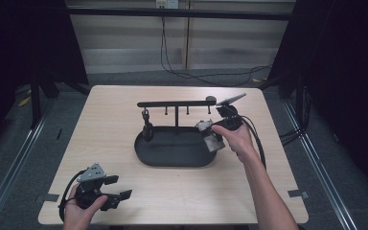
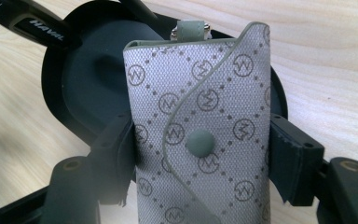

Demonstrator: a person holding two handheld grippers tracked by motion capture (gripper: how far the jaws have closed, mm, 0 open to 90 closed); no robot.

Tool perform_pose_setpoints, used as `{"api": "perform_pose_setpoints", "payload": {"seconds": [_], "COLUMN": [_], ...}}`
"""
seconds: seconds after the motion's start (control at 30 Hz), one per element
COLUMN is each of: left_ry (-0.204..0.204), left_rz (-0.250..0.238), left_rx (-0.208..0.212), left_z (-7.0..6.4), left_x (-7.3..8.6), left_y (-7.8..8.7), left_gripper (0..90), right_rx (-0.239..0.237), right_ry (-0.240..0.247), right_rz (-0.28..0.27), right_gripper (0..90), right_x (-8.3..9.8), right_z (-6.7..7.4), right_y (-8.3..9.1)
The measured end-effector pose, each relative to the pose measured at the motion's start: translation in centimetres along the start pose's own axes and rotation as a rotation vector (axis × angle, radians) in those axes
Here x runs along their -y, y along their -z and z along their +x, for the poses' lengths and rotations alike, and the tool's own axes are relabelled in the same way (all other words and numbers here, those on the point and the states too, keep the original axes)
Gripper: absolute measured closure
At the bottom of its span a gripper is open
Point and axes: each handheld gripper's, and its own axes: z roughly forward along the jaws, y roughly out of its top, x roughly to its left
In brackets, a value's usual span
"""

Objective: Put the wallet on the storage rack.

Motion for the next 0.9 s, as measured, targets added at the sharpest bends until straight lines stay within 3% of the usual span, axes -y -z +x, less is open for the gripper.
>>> {"api": "perform_pose_setpoints", "payload": {"seconds": [0.37, 0.9], "left_ry": [0.003, -0.001], "left_rz": [0.003, 0.007], "left_rx": [0.000, 0.003], "left_z": [0.0, 0.0], "left_x": [0.0, 0.0], "left_y": [0.0, 0.0], "left_gripper": [22.9, 22.9], "right_rx": [-0.012, 0.009], "right_ry": [-0.014, -0.026], "right_rz": [-0.016, 0.003], "right_gripper": [32.5, 32.4], "right_x": [0.6, 1.0], "right_z": [-0.2, 0.0], "right_y": [-2.0, -5.1]}}
